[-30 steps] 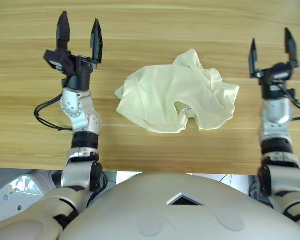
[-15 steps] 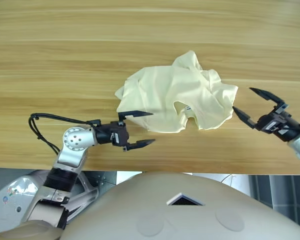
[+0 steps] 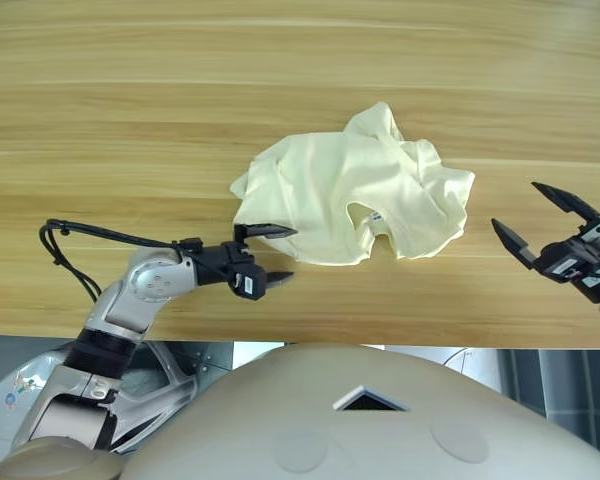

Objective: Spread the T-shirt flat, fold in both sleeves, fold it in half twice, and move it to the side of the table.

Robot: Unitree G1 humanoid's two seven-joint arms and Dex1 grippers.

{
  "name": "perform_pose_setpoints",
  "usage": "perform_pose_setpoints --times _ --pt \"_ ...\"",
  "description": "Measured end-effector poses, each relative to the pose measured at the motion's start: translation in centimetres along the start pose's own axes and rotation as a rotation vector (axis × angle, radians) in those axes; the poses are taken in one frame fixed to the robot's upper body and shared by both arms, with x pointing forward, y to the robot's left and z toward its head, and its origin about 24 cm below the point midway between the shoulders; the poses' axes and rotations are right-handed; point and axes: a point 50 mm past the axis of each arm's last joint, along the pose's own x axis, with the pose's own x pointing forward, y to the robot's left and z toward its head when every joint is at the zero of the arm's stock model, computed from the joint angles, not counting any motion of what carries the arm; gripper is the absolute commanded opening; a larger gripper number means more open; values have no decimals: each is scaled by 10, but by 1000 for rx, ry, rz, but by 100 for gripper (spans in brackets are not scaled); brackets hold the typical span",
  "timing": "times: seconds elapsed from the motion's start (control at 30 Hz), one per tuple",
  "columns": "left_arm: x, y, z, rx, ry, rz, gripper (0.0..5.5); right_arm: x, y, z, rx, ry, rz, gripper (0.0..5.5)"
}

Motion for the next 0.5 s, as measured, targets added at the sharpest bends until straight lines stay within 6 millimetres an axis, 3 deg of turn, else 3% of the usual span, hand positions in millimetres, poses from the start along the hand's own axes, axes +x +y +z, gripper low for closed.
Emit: perform_pose_setpoints --times 0.33,0.5 --pt "12 1 4 0 -20 26 415 -8 -2 3 -9 25 -28 345" --pt "17 3 0 -9 2 65 339 -15 -1 1 1 59 -31 345"
